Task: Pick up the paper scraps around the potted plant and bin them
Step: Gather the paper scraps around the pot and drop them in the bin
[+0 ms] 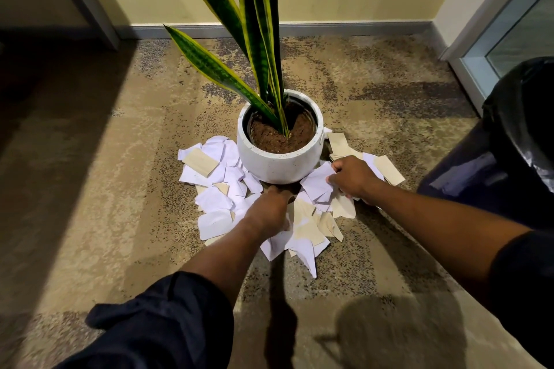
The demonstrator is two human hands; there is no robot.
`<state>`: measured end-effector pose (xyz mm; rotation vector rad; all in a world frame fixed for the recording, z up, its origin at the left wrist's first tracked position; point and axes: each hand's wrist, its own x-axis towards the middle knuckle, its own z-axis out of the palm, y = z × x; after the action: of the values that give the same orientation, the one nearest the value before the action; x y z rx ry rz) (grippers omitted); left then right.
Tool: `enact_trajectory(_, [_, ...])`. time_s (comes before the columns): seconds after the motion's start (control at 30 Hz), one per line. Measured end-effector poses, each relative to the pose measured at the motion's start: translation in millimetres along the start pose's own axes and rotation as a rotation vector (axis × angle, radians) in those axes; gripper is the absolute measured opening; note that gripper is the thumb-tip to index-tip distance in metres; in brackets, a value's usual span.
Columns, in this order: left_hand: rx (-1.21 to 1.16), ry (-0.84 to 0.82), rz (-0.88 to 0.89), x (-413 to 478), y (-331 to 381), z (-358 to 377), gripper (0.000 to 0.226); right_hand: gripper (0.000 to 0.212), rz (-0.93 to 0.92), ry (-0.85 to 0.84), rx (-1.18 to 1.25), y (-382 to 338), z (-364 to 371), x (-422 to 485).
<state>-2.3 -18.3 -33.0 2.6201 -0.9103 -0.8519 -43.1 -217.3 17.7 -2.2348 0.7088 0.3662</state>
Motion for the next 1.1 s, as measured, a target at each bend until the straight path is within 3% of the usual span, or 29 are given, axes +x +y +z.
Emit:
enact_trajectory(0.27, [-0.065, 0.015, -0.023, -4, 0, -23, 0.028, 0.015, 0.073, 0.022, -0.008, -9, -7, -6])
enact_trajectory(0.37, [-0.104, 0.050, -0.019, -7, 5, -34, 0.025, 0.014, 0.049, 0.036, -0.034, -13, -14, -12])
enact_trajectory(0.5, [-0.154, 0.098, 0.018, -12, 20, -49, 0.025, 0.020, -0.030, 0.096, -0.265, -20, -28, -22])
enact_trajectory(0.6, [-0.141, 0.124, 0.057, -18, 35, -61, 0.024, 0.007, -0.091, 0.151, -0.448, -27, -40, -34])
enact_trajectory(0.73, [-0.129, 0.192, 0.097, -26, 62, -84, 0.016, 0.019, -0.198, 0.267, -0.538, -40, -58, -51])
enact_trajectory(0.9, [-0.230, 0.338, 0.128, -28, 95, -128, 0.012, 0.013, -0.271, 0.462, -0.552, -65, -100, -73])
enact_trajectory(1.1, [-0.531, 0.470, 0.146, -27, 148, -169, 0.026, 0.010, -0.114, 0.619, -0.445, -73, -187, -94])
